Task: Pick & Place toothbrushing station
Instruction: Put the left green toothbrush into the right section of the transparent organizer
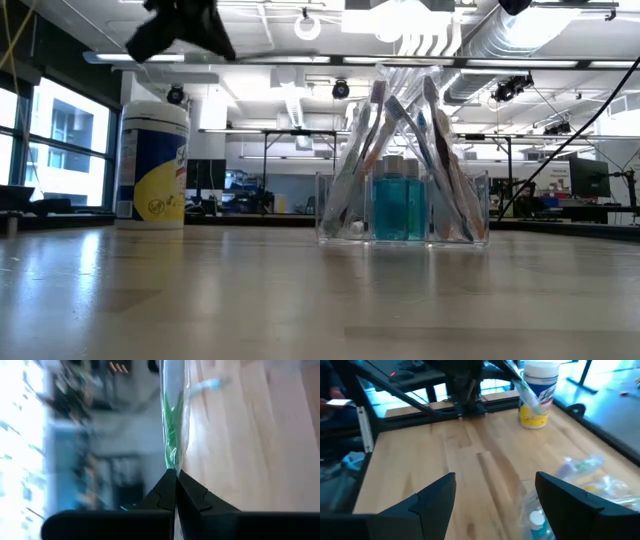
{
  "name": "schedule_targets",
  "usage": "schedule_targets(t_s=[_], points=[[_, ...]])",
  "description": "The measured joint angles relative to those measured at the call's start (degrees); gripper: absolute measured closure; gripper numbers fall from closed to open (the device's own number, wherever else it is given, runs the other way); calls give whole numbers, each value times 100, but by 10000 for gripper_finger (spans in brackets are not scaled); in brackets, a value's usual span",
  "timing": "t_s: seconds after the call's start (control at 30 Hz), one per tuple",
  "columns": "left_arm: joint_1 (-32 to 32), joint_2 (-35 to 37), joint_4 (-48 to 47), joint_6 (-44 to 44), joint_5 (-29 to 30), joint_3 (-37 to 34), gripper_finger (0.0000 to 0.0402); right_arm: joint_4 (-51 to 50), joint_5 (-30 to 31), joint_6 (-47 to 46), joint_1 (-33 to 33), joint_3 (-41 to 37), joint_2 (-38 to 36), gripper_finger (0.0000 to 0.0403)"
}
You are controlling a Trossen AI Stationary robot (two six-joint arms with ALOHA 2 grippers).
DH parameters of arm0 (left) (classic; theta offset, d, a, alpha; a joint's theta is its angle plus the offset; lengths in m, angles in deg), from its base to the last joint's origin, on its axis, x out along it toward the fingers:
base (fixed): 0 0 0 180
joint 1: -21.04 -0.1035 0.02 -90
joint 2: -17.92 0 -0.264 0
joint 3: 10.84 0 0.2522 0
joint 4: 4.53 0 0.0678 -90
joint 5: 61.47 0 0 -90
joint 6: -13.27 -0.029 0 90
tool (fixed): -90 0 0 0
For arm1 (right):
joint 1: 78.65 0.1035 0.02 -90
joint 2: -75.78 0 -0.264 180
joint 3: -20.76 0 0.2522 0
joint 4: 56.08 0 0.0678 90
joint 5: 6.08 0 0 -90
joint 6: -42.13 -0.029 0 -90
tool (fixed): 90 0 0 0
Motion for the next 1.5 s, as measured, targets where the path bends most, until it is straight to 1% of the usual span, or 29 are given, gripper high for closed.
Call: schedule_targets(t_s=[0.13, 0.2, 0.23, 0.3, 0.37, 0.43, 0.47, 0.53, 0.57, 0.63, 0.83, 0.97, 1.0, 1.07, 1.2, 1.37, 1.5], points=[[786, -188, 238, -954, 629, -2, 401, 88, -228, -182, -4, 0, 0, 137], [1114, -303, 572, -1497, 1000, 3, 401, 111, -274, -298, -9, 0, 0, 137], [1254, -379, 792, -1818, 1241, 1, 401, 147, -350, -376, -35, 0, 0, 137], [1462, -556, 1643, -2705, 1670, 2, 401, 182, -672, -605, -110, 0, 0, 137], [1583, -715, 2579, -3862, 1741, 0, 401, 300, -1089, -704, -229, 0, 17, 137], [1645, -914, 3708, -4997, 1688, 6, 401, 465, -1337, -666, -369, 0, 92, 137], [1667, -1008, 4149, -5461, 1651, 7, 401, 552, -1391, -628, -421, 0, 121, 137], [1734, -1206, 4618, -5953, 1391, 54, 401, 667, -1408, -584, -497, 0, 160, 137], [1736, -1278, 4718, -6085, 1242, 91, 401, 745, -1408, -558, -537, 0, 170, 137], [1740, -1434, 4690, -6311, 1161, 155, 401, 808, -1544, -525, -630, 0, 173, 137], [1727, -1953, 4724, -6667, 937, 476, 401, 878, -2236, -523, -935, 0, 226, 137], [1723, -2212, 4731, -7088, 722, 868, 401, 933, -2874, -518, -1125, -2, 385, 137], [1717, -2235, 4693, -7186, 716, 943, 401, 1024, -2982, -509, -1179, -2, 456, 137], [1679, -2292, 4745, -7312, 569, 1134, 401, 1115, -3006, -505, -1260, 2, 573, 137], [1672, -2309, 4840, -7571, 480, 1231, 401, 1303, -3079, -293, -1332, 2, 761, 137], [1676, -2309, 4925, -7665, 423, 1235, 401, 1608, -3676, -13, -1329, -2, 866, 137], [1651, -2320, 4927, -7687, 280, 1235, 401, 1762, -3795, -9, -1316, -2, 863, 137]])
